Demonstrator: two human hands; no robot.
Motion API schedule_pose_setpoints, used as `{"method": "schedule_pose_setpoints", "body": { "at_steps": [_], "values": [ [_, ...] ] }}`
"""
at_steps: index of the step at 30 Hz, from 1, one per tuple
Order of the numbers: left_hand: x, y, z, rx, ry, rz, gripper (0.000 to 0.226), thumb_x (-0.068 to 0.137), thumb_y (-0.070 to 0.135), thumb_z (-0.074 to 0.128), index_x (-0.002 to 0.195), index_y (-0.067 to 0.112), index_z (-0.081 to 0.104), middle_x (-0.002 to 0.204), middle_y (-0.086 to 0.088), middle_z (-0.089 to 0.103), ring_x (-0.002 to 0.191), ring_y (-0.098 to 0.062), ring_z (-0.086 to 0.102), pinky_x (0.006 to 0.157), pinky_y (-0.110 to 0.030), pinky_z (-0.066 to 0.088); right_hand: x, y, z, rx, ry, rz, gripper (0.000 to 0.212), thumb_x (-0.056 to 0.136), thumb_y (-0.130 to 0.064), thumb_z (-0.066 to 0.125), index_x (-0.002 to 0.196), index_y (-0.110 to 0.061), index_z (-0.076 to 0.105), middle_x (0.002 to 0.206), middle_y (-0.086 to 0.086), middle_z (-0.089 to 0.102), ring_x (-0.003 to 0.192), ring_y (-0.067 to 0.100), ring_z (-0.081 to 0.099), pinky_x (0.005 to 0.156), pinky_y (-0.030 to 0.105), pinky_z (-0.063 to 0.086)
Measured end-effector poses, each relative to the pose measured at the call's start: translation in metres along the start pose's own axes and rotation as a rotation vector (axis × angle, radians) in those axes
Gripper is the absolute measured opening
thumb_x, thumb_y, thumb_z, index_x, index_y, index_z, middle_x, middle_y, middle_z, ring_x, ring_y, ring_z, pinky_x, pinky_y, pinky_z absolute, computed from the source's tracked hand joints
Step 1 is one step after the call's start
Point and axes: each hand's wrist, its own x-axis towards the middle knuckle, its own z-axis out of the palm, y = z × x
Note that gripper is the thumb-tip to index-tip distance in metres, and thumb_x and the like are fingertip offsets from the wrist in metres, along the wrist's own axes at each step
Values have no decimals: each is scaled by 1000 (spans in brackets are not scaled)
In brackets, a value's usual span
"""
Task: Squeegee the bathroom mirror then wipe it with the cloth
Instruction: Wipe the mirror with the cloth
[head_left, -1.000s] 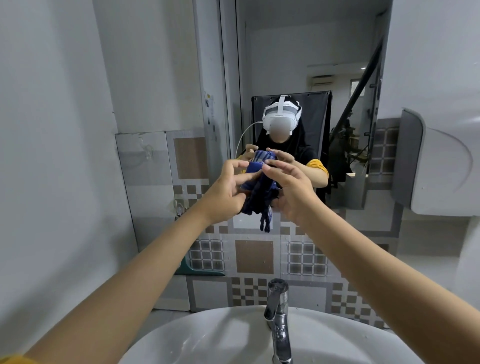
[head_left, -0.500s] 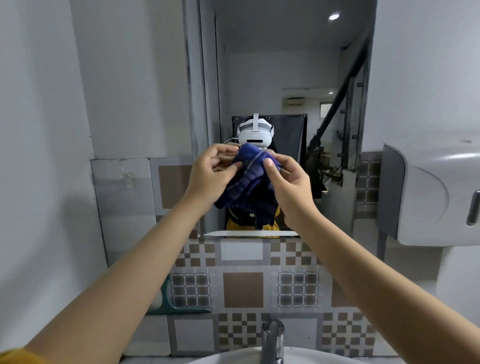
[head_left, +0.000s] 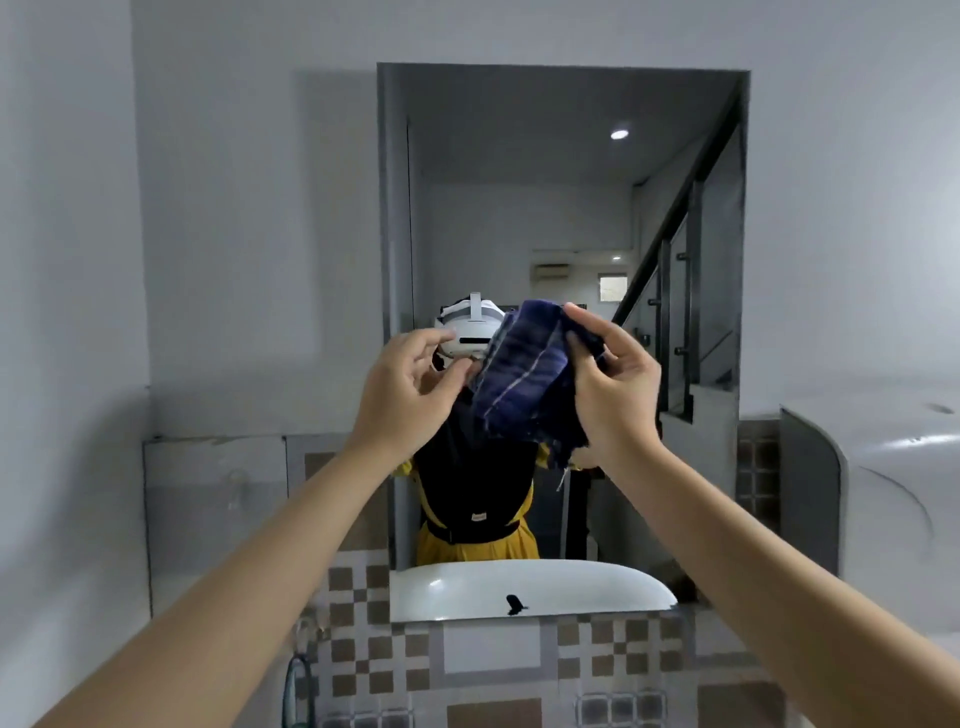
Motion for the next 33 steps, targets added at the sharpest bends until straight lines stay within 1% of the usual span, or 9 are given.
{"method": "schedule_pose_setpoints", "body": {
  "at_steps": [2,6,8,9,10,12,15,21,33],
  "values": [
    [17,-15,-6,182,5,37,62,78,51,61,127,15,49,126,-5,51,118,-18,46,100,-32,41,27,-12,3,-31,135,-140,28,91,-8,60,105,-30,70,98,-20,68,92,0,64,82,16,52],
    [38,-40,-11,452,4,27,84,75,57,61,141,19,27,153,-3,18,138,-23,17,111,-42,20,92,-39,13,-220,331,-490,26,92,-17,59,116,-25,67,103,-27,62,92,-17,58,85,7,45],
    [42,-51,-11,547,-25,65,94,70,64,56,144,18,19,156,-5,9,140,-26,17,110,-54,22,129,-50,22,-334,361,-623,28,94,-23,55,119,-30,64,115,-22,63,107,-5,58,104,26,41],
    [43,-55,-10,585,-50,63,99,68,65,56,145,18,15,157,-5,4,141,-27,16,108,-58,23,148,-54,27,-420,369,-651,30,94,-27,53,122,-32,62,121,-19,63,119,6,56,114,42,29],
    [44,-58,-9,610,-73,55,103,68,65,58,146,18,11,158,-4,-3,141,-27,14,108,-61,22,165,-55,32,-503,368,-646,33,95,-30,51,127,-33,58,126,-16,62,128,15,50,115,54,13],
    [42,-63,-5,630,-91,56,109,68,61,64,148,18,3,157,0,-13,143,-25,8,108,-62,15,190,-51,43,-585,337,-598,40,95,-35,49,134,-31,48,128,-14,61,132,19,46,113,59,-1],
    [42,-69,-6,634,-87,107,112,69,62,64,148,20,-4,155,3,-20,144,-22,0,108,-62,9,202,-40,60,-691,366,-608,36,95,-38,44,128,-28,52,130,-12,59,131,22,46,110,64,-1],
    [41,-77,-18,660,-137,161,112,71,62,62,146,27,-13,153,10,-25,142,-11,-15,108,-60,1,197,-24,77,-890,395,-557,43,98,-42,35,140,-35,39,157,-12,25,146,32,13,102,75,-1],
    [45,-79,-43,817,-304,212,129,62,73,61,135,30,-36,141,13,-47,132,-12,-37,106,-51,-16,195,-42,173,-880,231,-732,57,94,-43,41,146,-20,32,153,5,33,142,25,27,111,61,5]
  ]
}}
